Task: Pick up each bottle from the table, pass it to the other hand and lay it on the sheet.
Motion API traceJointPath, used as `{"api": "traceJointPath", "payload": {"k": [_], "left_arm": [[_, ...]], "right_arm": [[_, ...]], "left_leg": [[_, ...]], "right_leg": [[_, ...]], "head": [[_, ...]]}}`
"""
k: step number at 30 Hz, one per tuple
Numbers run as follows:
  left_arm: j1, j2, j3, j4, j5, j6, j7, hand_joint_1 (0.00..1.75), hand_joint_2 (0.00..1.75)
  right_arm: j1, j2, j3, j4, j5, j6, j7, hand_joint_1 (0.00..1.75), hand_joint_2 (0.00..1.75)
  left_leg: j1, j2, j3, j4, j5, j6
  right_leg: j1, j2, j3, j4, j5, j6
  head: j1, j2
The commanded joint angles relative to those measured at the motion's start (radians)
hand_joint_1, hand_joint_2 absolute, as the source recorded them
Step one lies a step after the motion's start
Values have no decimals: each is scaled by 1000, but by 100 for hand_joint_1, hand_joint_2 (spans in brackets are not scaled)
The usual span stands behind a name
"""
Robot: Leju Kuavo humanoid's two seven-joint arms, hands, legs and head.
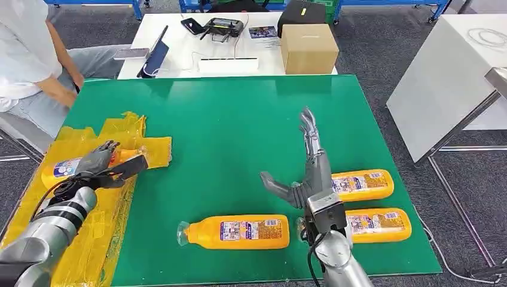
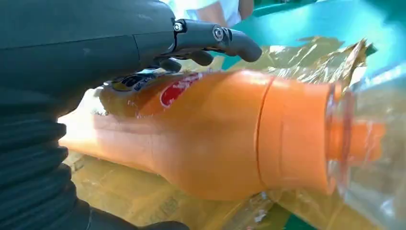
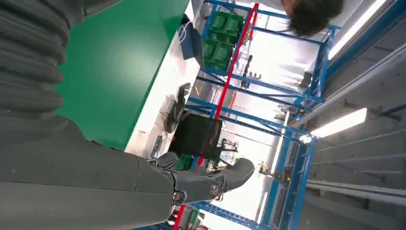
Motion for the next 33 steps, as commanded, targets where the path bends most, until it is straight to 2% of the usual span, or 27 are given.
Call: {"api": "traceJointPath", "payload": {"k": [1, 4, 9, 24, 26, 31, 33], "left_arm": [[3, -24, 15, 3, 35, 19, -25, 0, 175], [16, -26, 25, -22, 59, 47, -46, 0, 175], [77, -43, 32, -158, 126, 228, -87, 0, 175], [84, -45, 35, -174, 135, 246, -92, 0, 175], [103, -51, 45, -214, 155, 313, -99, 0, 175], [138, -61, 56, -308, 243, 327, -127, 0, 175], [175, -72, 77, -385, 279, 374, -151, 0, 175]], "right_arm": [[-38, -6, -15, 64, -4, 2, 4, 0, 175], [-36, -6, -15, 62, -4, 3, 4, 0, 175], [-22, -6, -20, 58, 1, 1, 4, 0, 175], [-21, -5, -21, 59, 1, 0, 4, 0, 175], [-17, -3, -22, 60, 6, -3, 5, 0, 175], [-10, -7, -19, 62, 31, -14, 7, 0, 175], [-5, -9, -12, 61, 53, -19, 11, 0, 175]], "left_leg": [[0, -1, 1, 0, 0, 0], [2, -1, 2, 0, -1, 0], [2, -2, 1, 0, -1, -1], [1, -2, -1, 0, 0, 0], [1, -2, -1, 0, 0, 0], [2, -2, 0, 0, -1, -1], [2, -2, 0, 0, -1, -1]], "right_leg": [[0, -1, 1, -1, 0, 0], [2, 0, 3, -2, 0, -1], [2, -2, 3, -2, 0, -1], [1, -1, -1, -1, 0, -1], [1, -1, -1, -1, 0, -1], [2, -2, 1, -2, -1, -1], [2, -1, 0, -2, 0, -1]], "head": [[0, 0], [0, 0], [0, 0], [0, 0], [0, 0], [0, 0], [0, 0]]}}
